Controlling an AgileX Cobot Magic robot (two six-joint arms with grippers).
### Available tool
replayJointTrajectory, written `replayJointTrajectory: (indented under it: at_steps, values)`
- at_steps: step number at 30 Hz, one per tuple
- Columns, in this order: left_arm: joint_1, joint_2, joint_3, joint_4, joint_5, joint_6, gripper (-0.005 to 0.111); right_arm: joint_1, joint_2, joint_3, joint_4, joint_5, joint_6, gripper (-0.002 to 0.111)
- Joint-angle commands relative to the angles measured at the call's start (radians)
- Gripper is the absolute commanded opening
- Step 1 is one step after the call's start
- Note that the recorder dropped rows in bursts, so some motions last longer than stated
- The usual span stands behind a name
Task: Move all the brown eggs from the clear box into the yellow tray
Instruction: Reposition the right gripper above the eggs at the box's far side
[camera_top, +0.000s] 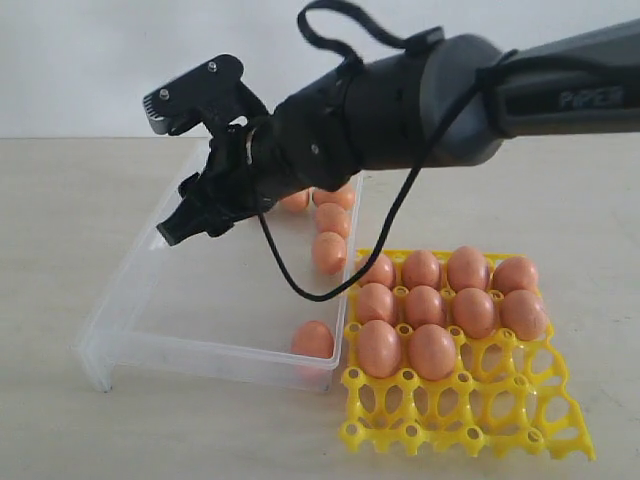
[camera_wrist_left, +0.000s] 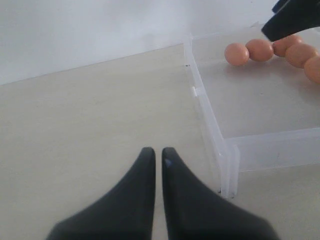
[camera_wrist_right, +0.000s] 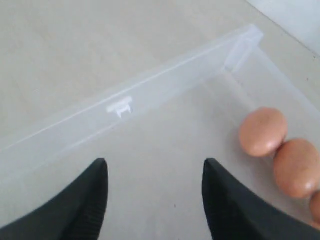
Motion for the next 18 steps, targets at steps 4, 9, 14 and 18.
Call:
replayJointTrajectory:
  at_steps: [4,9,14,18]
  values:
    - [0.004,-0.004,0.004,0.0,-0.004,-0.011,0.004,-0.028,0.135,0.0,-0.011,-0.122,0.004,0.046]
    - [0.004,-0.004,0.004,0.0,-0.004,-0.011,0.004,-0.056,0.132,0.0,-0.048,0.005,-0.139,0.046]
    - [0.004,-0.004,0.004,0.0,-0.004,-0.011,0.004,-0.072,0.13,-0.005,-0.2,0.089,-0.171,0.046]
    - [0.004,-0.004,0.004,0.0,-0.004,-0.011,0.004,-0.072,0.117,-0.032,-0.247,0.094,-0.137,0.046]
